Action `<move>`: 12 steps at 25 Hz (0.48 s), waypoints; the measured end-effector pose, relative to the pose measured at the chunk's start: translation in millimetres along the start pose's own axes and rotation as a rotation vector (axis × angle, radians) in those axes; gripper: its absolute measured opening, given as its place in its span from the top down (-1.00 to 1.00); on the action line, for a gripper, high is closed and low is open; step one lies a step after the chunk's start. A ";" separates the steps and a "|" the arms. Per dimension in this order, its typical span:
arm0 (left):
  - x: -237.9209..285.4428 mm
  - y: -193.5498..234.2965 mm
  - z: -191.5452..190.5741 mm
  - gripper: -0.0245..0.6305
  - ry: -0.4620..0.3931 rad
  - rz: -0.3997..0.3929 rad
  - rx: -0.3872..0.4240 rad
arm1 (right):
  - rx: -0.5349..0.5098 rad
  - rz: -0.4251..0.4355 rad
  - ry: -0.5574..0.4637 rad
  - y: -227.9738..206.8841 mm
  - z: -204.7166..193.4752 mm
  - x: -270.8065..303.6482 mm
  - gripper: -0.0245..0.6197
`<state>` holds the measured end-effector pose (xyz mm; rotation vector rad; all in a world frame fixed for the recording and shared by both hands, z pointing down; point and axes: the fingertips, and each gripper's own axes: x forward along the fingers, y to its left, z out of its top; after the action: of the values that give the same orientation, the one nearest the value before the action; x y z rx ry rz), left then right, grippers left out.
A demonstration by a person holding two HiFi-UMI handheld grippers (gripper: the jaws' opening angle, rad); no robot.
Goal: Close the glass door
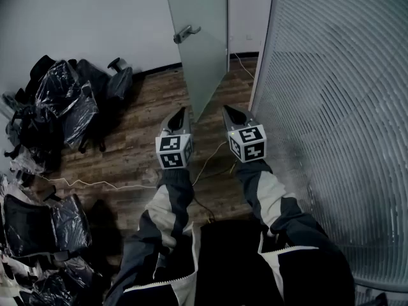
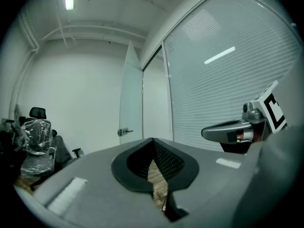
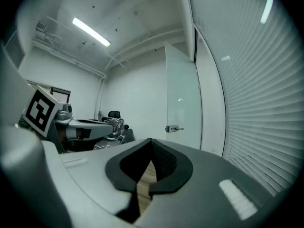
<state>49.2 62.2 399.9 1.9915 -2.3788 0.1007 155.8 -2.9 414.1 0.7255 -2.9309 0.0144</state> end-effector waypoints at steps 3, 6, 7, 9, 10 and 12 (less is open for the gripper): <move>3.4 -0.2 1.1 0.92 -0.001 -0.001 0.016 | -0.003 0.005 0.001 0.4 1.4 2.5 0.92; 6.8 -1.3 -1.1 0.92 -0.001 -0.001 0.021 | -0.005 0.009 -0.002 -1.3 -1.1 4.9 0.92; 6.9 -1.9 -1.6 0.92 -0.003 -0.001 0.021 | -0.005 0.010 -0.003 -1.5 -2.0 4.6 0.92; 5.3 -2.7 -2.1 0.92 -0.006 0.000 0.024 | 0.001 0.017 -0.012 0.1 -1.4 2.6 0.91; 4.7 -2.6 -2.2 0.92 -0.008 0.001 0.025 | 0.006 0.020 -0.022 1.1 0.4 1.5 0.91; 4.4 -2.0 -2.1 0.92 -0.006 0.002 0.023 | 0.006 0.021 -0.039 2.5 4.8 0.7 0.91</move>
<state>50.3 57.7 402.4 2.0019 -2.3943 0.1236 153.4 -1.2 409.4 0.7035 -2.9772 0.0111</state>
